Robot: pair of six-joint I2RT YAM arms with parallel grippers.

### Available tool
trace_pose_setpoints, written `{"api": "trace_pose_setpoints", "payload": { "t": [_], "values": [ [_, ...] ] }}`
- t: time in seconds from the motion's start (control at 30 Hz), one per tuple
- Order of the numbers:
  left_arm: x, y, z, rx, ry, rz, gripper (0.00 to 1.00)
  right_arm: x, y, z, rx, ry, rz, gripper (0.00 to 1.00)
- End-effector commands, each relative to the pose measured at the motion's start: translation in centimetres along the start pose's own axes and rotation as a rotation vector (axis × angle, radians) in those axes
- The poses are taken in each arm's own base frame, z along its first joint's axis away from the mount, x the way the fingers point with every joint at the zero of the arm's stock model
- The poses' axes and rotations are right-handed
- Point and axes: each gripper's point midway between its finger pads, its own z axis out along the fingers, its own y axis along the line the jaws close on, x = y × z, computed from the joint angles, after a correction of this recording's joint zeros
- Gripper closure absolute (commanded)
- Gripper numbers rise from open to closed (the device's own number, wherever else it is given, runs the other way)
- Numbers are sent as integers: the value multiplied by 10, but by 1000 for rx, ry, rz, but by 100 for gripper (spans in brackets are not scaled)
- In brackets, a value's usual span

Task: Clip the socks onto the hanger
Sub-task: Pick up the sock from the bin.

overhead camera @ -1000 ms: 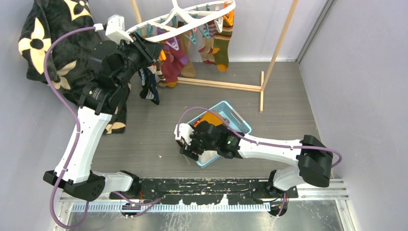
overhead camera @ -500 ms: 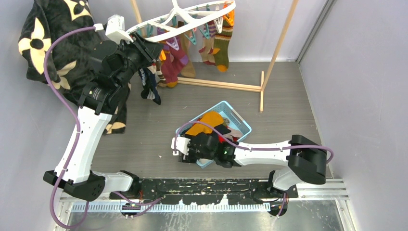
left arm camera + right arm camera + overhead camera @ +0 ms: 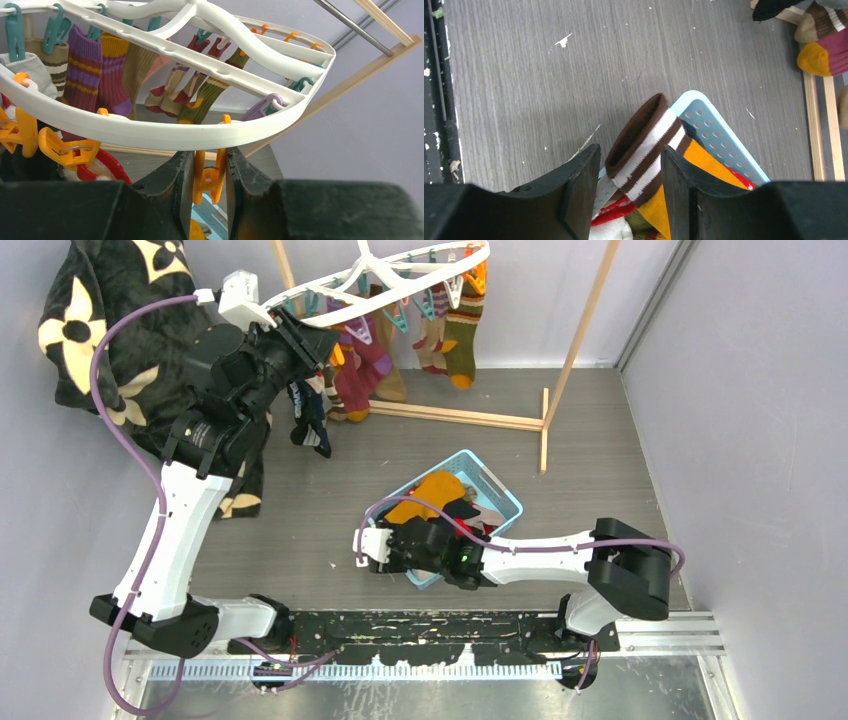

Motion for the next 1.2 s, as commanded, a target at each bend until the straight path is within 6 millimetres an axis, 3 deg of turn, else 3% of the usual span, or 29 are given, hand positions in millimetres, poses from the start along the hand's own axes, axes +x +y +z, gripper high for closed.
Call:
{"api": "trace_pose_setpoints", "payload": {
  "t": [0.0, 0.1, 0.3, 0.43, 0.6, 0.8, 0.93, 1.17],
  "values": [
    [-23, 0, -10, -19, -65, 14, 100, -6, 5, 3, -14, -11, -38, 48],
    [-23, -1, -9, -17, -65, 14, 100, -6, 4, 3, -5, -7, -45, 53],
    [-24, 0, -10, -20, -66, 17, 100, -24, -15, 1, 87, -61, -26, 84],
    [-23, 0, -9, -21, -63, 18, 100, -39, -27, -5, 130, -99, -6, 98],
    [-22, 2, -8, -28, -62, 24, 100, -77, -52, -22, 192, -189, 69, 99],
    [-17, 3, -7, -28, -48, 31, 100, -149, -130, -76, 243, -370, 215, 99],
    [-18, 5, -5, -34, -49, 48, 100, -182, -172, -99, 242, -448, 248, 99],
    [-21, 5, -3, -40, -55, 60, 100, -218, -219, -99, 290, -514, 249, 99]
  ]
}}
